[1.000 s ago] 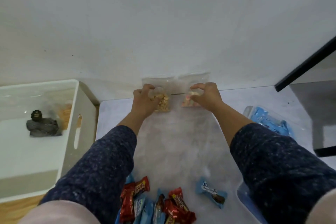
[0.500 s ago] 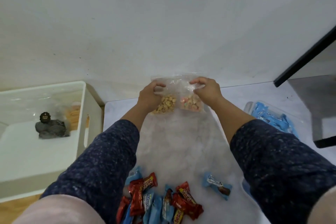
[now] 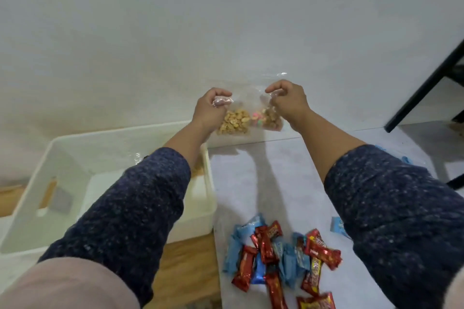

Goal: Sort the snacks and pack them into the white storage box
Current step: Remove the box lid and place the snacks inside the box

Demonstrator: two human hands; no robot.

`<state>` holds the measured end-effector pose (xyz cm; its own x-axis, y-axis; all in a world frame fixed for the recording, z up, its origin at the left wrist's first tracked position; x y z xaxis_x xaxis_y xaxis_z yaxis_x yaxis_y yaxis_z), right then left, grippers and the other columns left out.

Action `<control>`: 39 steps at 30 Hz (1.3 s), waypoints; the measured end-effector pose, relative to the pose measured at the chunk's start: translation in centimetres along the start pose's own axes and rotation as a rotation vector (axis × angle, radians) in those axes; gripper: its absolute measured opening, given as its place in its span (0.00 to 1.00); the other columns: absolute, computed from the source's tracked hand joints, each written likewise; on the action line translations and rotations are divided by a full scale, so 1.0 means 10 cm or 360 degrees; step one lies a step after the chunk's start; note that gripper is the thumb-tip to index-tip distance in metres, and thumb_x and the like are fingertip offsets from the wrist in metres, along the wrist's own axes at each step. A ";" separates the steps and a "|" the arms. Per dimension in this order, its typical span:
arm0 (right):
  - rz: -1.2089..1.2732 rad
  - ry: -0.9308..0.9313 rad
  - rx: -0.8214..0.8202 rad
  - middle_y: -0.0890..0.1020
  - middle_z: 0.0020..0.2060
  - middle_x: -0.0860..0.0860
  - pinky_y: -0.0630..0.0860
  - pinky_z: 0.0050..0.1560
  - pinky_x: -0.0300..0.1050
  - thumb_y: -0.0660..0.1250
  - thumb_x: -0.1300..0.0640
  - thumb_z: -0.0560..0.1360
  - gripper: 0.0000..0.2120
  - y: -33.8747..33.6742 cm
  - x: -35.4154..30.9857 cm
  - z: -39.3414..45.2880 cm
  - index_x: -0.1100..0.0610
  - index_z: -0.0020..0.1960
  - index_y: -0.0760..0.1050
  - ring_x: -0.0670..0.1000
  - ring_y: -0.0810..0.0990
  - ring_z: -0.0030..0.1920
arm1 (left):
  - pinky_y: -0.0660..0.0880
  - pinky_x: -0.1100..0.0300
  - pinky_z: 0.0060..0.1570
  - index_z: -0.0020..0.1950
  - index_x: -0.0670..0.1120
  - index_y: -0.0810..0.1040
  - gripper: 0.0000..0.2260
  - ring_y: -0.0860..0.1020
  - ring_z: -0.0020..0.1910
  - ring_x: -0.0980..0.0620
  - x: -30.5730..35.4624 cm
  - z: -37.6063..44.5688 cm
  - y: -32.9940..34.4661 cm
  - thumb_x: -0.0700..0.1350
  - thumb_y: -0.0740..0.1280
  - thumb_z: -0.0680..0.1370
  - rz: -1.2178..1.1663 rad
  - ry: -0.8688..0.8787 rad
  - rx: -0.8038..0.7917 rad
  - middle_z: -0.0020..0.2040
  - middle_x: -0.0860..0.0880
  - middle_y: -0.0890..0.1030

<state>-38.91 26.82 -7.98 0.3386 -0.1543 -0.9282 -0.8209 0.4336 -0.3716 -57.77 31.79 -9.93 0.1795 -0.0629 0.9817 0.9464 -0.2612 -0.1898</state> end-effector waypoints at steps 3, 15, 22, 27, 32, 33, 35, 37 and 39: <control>0.0064 -0.0079 -0.0054 0.74 0.37 0.49 0.73 0.35 0.41 0.58 0.70 0.70 0.17 0.49 -0.37 -0.21 0.49 0.38 0.75 0.50 0.74 0.36 | 0.70 0.65 0.29 0.48 0.52 0.75 0.13 0.74 0.37 0.57 0.08 -0.17 -0.65 0.33 0.62 0.77 -0.0017 -0.0015 0.0079 0.44 0.53 0.75; -0.0092 0.0123 -0.0408 0.73 0.36 0.50 0.69 0.36 0.40 0.59 0.69 0.68 0.15 2.22 -0.08 -0.82 0.50 0.38 0.75 0.50 0.72 0.35 | 0.70 0.58 0.32 0.45 0.54 0.75 0.15 0.73 0.34 0.51 -1.19 -0.76 -2.01 0.33 0.60 0.77 0.0080 -0.0534 0.0272 0.43 0.50 0.75; -0.0269 0.0286 -0.0419 0.72 0.33 0.45 0.67 0.30 0.38 0.59 0.70 0.69 0.16 2.46 0.52 -0.90 0.52 0.45 0.78 0.46 0.70 0.31 | 0.73 0.60 0.36 0.44 0.54 0.74 0.16 0.76 0.52 0.47 -1.85 -0.77 -1.88 0.32 0.61 0.74 0.0152 -0.0745 0.0141 0.52 0.48 0.77; -0.0428 0.0315 -0.0465 0.80 0.46 0.47 0.67 0.31 0.26 0.56 0.70 0.73 0.16 2.52 0.59 -0.89 0.53 0.44 0.78 0.47 0.75 0.45 | 0.76 0.57 0.47 0.53 0.53 0.74 0.11 0.77 0.51 0.48 -1.88 -0.63 -1.87 0.40 0.66 0.73 0.0348 -0.0753 0.0122 0.56 0.47 0.77; -0.0806 0.0317 -0.0621 0.76 0.61 0.54 0.74 0.48 0.41 0.64 0.64 0.74 0.19 2.50 0.45 -0.77 0.54 0.63 0.74 0.54 0.78 0.56 | 0.72 0.59 0.45 0.65 0.46 0.71 0.18 0.75 0.54 0.45 -1.73 -0.59 -1.91 0.43 0.66 0.75 0.0744 -0.0647 0.0126 0.60 0.44 0.75; -0.0873 0.0320 -0.0651 0.73 0.64 0.56 0.75 0.52 0.43 0.65 0.63 0.74 0.22 2.50 0.41 -0.74 0.54 0.67 0.71 0.56 0.77 0.58 | 0.70 0.62 0.41 0.66 0.45 0.70 0.19 0.76 0.50 0.46 -1.66 -0.57 -1.92 0.44 0.66 0.76 0.0806 -0.0603 0.0138 0.60 0.42 0.74; -0.1057 0.0238 -0.0689 0.65 0.70 0.58 0.73 0.60 0.46 0.63 0.62 0.76 0.25 2.48 0.28 -0.69 0.54 0.72 0.64 0.57 0.73 0.64 | 0.70 0.65 0.38 0.69 0.43 0.67 0.22 0.75 0.45 0.49 -1.50 -0.51 -1.97 0.44 0.67 0.76 0.0906 -0.0543 0.0131 0.63 0.40 0.73; -0.1186 0.0133 -0.0685 0.61 0.72 0.58 0.70 0.64 0.47 0.60 0.62 0.77 0.27 2.41 0.11 -0.65 0.56 0.75 0.59 0.58 0.69 0.68 | 0.70 0.62 0.50 0.72 0.41 0.65 0.24 0.75 0.56 0.46 -1.32 -0.45 -2.02 0.44 0.66 0.77 0.0993 -0.0488 0.0111 0.68 0.42 0.70; -0.1304 0.0043 -0.0640 0.63 0.72 0.58 0.69 0.64 0.46 0.60 0.61 0.77 0.26 2.31 -0.06 -0.60 0.61 0.74 0.59 0.57 0.68 0.68 | 0.67 0.57 0.63 0.73 0.40 0.63 0.25 0.69 0.68 0.44 -1.13 -0.38 -2.04 0.45 0.65 0.78 0.1138 -0.0419 0.0087 0.71 0.42 0.67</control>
<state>-60.88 31.58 -16.11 0.8795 -0.3004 -0.3691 -0.4285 -0.1623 -0.8889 -80.14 34.14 -17.18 0.8053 0.0349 0.5919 0.5863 -0.1948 -0.7863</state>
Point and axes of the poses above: each hand's wrist, its own z-axis towards the middle knuckle, its own y-axis out of the palm, x = y × z, the point moved 3 cm from there along z, towards the middle knuckle
